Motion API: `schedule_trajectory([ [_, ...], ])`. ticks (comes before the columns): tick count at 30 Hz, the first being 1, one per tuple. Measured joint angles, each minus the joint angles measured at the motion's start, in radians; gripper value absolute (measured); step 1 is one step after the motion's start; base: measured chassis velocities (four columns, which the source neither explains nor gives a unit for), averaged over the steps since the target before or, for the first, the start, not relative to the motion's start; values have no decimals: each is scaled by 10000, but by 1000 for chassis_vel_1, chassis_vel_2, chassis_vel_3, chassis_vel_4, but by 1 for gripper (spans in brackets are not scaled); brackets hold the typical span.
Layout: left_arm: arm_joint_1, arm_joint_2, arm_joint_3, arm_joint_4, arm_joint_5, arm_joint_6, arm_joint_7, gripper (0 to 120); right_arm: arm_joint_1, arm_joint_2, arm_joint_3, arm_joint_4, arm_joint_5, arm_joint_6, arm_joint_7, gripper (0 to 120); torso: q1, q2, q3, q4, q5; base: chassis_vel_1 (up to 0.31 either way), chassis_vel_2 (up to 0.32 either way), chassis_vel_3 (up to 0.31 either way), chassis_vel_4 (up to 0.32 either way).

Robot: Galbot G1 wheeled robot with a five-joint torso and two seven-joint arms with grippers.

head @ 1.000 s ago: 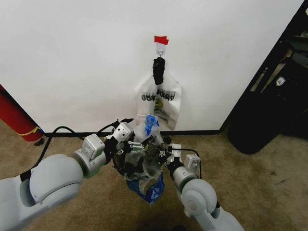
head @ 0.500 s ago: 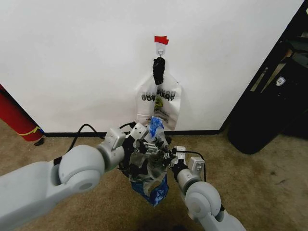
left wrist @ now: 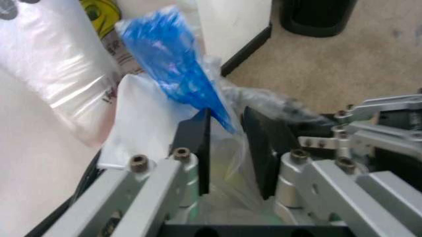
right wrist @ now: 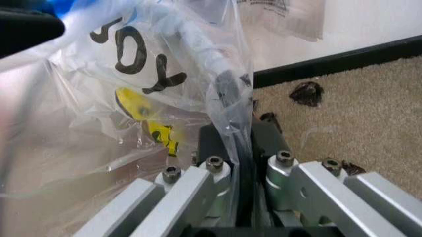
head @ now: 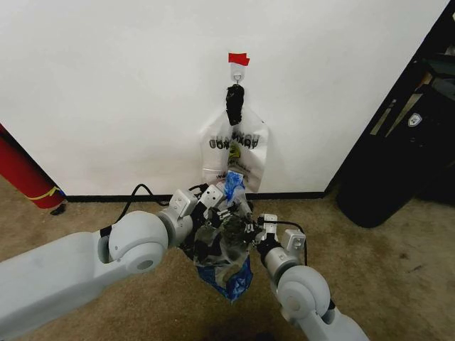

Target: Pick up the garbage bag from the wall and place it over the trash bin.

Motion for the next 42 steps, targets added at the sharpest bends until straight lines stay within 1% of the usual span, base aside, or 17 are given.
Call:
schedule_trajectory([
  [2, -1, -1, 41, 37, 93, 37, -28, 18, 0, -4, 6, 11, 23, 0, -2, 1, 0, 0, 0, 1, 0, 0, 0, 0, 0],
  [3, 5, -1, 68, 41, 129, 82, -63, 15, -8, -4, 9, 13, 30, 0, -7, 1, 0, 0, 0, 2, 0, 0, 0, 0, 0],
  [4, 5, -1, 68, 41, 129, 82, -63, 15, -8, -4, 9, 13, 30, 0, -7, 1, 0, 0, 0, 2, 0, 0, 0, 0, 0],
  [6, 31, -24, 98, 64, 172, 122, -112, 5, -28, -4, 12, 25, 36, 0, -21, 1, 0, 0, 0, 2, 0, 0, 0, 0, 0],
  [8, 46, -71, 120, 112, 198, 145, -177, 0, -43, -4, 13, 41, 36, 0, -29, 1, 0, 0, 0, 1, 0, 0, 0, 0, 0],
  [15, 55, -171, 122, 178, 177, 123, -342, 0, -110, -23, 44, 71, 37, 0, -50, 1, 0, 0, 0, 1, 0, 0, 0, 0, 0],
  [19, 56, -145, -40, 140, 65, 78, -380, 0, -153, -48, 90, 73, 37, 2, -72, 1, 0, 0, 0, 1, 0, 0, 0, 0, 0],
  [22, 99, 35, -409, 116, -157, 35, -400, 0, -189, -89, 129, 74, 80, 38, -118, 1, 0, 0, 0, 0, 0, 0, 0, 0, 0],
  [23, 99, 35, -409, 116, -157, 35, -400, 0, -189, -89, 129, 74, 80, 38, -118, 1, 0, 0, 0, 0, 0, 0, 0, 0, 0],
  [24, 160, 198, -618, 188, -287, -15, -400, 0, -222, -122, 131, 100, 118, 74, -177, 1, 0, 0, 0, 2, 1, 0, 0, 0, 0],
  [27, 441, 372, -979, 373, -392, -36, -406, 0, -312, -178, 155, 157, 125, 124, -261, 1, 0, 0, 0, 3, 0, 0, 0, 0, 0],
  [33, 655, 501, -1331, 718, -658, -38, -497, 0, -453, -263, 210, 225, 137, 184, -375, 1, 0, 0, 0, 1, -2, 0, 0, 0, 0],
  [36, 760, 728, -1548, 931, -909, -52, -488, 0, -571, -346, 247, 369, 145, 210, -519, 1, 0, 0, 0, 1, -1, 0, 0, 0, 0],
  [39, 908, 865, -1712, 952, -1046, -52, -448, 0, -665, -409, 264, 472, 143, 216, -643, 1, 0, 0, 0, 2, -1, 0, 0, 0, 0],
  [42, 1065, 982, -1934, 944, -1069, -101, -321, 0, -851, -581, 282, 569, -108, 219, -1067, 1, 0, 0, 0, 3, -1, 0, 0, 0, 0],
])
